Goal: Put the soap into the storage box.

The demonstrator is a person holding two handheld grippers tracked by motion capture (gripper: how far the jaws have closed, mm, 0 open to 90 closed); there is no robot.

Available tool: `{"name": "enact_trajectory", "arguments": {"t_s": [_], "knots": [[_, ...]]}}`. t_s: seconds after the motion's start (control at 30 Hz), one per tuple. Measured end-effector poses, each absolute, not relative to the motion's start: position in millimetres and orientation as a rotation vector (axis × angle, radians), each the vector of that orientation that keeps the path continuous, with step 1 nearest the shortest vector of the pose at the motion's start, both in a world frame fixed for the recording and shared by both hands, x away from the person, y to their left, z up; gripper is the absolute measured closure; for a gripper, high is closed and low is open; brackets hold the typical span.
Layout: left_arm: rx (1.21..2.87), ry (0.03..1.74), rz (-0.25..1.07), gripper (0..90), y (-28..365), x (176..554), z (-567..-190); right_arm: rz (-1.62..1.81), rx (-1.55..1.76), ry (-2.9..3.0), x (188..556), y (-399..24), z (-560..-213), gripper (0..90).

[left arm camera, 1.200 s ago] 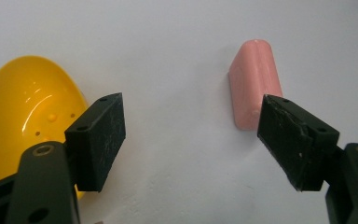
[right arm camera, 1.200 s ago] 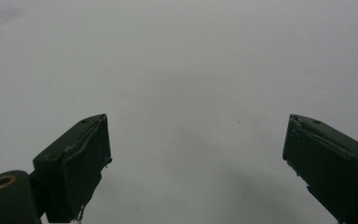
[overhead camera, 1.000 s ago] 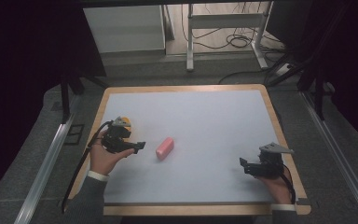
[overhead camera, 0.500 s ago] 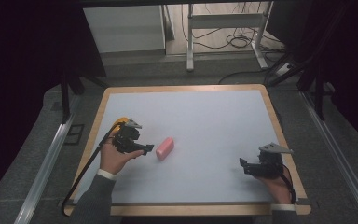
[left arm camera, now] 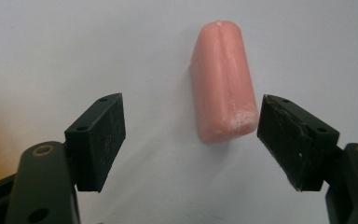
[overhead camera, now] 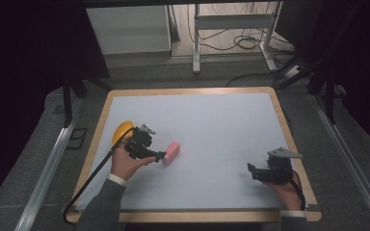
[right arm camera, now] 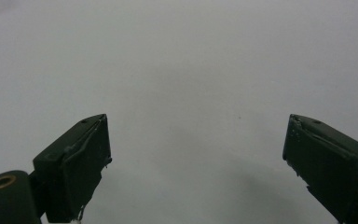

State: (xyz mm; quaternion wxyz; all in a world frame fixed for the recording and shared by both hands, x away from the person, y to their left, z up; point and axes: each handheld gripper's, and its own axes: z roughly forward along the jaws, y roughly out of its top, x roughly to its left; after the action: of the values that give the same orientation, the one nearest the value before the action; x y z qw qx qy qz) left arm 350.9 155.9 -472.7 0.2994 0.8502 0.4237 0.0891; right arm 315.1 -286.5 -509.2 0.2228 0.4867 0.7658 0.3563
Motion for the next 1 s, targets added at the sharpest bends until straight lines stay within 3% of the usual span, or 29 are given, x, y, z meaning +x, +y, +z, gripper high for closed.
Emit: {"name": "enact_trajectory", "arguments": {"t_s": [1.0], "knots": [[2.339, 1.106, 0.246, 24.7, 116, 369, -479, 0.968, 1.334, 2.110, 315, -284, -511, 7.3]]}}
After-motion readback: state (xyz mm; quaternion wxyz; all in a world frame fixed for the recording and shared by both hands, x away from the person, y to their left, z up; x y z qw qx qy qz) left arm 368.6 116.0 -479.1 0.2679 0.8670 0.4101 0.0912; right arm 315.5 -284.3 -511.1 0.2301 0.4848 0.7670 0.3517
